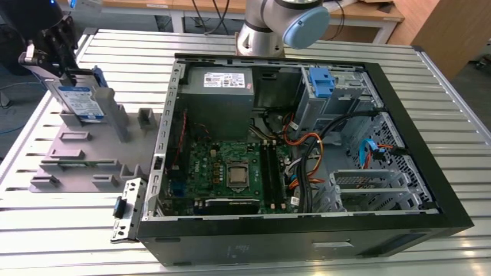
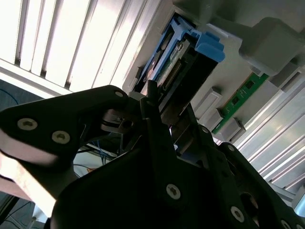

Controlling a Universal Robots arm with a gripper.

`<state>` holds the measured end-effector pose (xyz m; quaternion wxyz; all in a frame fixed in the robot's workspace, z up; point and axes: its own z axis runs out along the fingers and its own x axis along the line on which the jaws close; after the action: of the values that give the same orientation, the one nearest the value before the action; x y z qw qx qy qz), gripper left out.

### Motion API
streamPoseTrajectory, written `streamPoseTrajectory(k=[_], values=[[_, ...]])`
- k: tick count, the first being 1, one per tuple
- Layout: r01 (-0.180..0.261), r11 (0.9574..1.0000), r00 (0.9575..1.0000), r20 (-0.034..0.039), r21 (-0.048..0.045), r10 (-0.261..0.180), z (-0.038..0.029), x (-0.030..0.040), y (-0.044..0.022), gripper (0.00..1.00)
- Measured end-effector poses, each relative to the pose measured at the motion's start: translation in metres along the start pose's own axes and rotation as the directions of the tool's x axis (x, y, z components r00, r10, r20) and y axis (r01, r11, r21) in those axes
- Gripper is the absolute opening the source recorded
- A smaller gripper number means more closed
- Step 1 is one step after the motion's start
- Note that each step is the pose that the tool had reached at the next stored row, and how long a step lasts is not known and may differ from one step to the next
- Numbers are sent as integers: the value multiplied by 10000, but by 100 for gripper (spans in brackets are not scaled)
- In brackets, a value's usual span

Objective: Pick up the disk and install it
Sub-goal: 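Pick up the disk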

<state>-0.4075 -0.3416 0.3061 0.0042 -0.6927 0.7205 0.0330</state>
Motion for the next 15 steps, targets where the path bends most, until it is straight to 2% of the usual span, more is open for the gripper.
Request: streamPoseTrajectory(k=[5,9,11,15], values=[[0,10000,10000,0,-1,0,-99,-5,4,35],[0,10000,10000,1,2,0,-108,-6,4,35],[0,10000,10000,0,-1,0,-168,-9,7,35],[0,10000,10000,0,-2,0,-170,-9,7,35]])
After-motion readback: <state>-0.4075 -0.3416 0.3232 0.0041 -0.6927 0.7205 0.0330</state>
